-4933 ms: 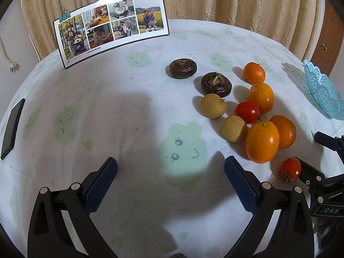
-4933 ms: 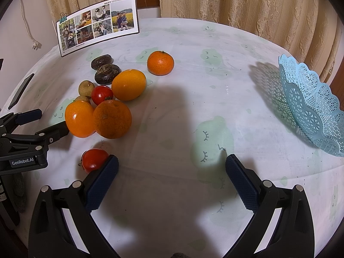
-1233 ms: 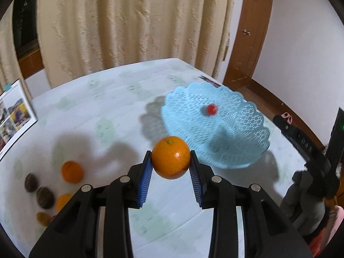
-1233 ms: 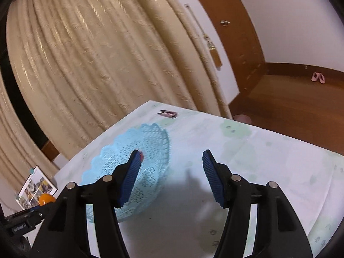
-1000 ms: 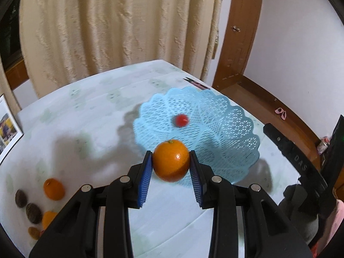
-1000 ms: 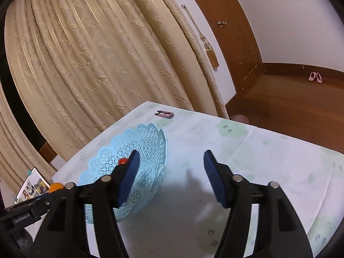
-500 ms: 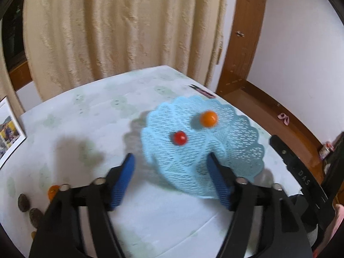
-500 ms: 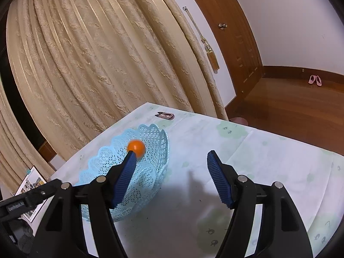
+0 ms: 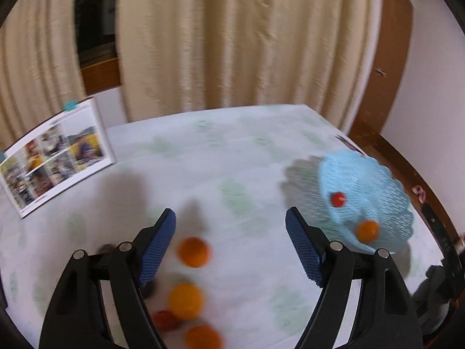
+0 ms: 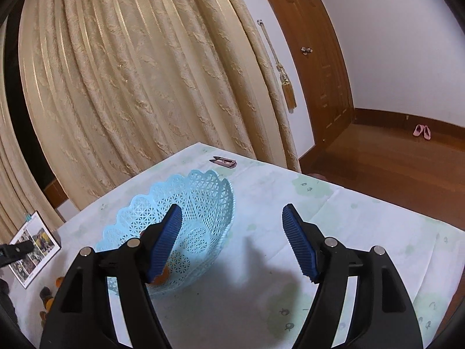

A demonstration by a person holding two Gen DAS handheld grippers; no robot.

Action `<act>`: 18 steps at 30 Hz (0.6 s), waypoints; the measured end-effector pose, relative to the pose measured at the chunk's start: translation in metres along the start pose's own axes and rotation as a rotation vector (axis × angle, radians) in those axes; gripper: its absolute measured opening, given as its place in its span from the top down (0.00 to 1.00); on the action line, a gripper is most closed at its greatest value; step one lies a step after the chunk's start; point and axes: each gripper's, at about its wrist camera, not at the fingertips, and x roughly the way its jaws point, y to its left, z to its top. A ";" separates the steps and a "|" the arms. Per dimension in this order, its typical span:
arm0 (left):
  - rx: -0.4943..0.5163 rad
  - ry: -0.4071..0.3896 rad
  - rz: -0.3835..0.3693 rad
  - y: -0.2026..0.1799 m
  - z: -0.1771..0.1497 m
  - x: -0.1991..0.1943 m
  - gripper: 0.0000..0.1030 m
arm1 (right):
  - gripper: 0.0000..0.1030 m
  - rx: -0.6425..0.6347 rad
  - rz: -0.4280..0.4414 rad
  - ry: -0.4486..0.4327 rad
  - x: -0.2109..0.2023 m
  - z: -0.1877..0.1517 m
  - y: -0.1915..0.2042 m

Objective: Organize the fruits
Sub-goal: 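Grasp a dark brown round fruit with the left tool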

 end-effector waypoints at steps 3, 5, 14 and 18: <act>-0.037 -0.007 0.043 0.030 -0.001 -0.006 0.25 | 0.29 -0.014 0.008 0.007 -0.005 -0.003 0.006; -0.063 -0.005 0.066 0.051 -0.003 -0.009 0.25 | 0.26 -0.019 0.024 0.018 -0.009 -0.005 0.013; -0.181 0.072 0.151 0.118 -0.030 0.010 0.25 | 0.23 -0.093 0.123 0.067 -0.018 -0.011 0.062; -0.221 0.123 0.171 0.136 -0.042 0.030 0.25 | 0.23 -0.136 0.175 0.092 -0.021 -0.016 0.087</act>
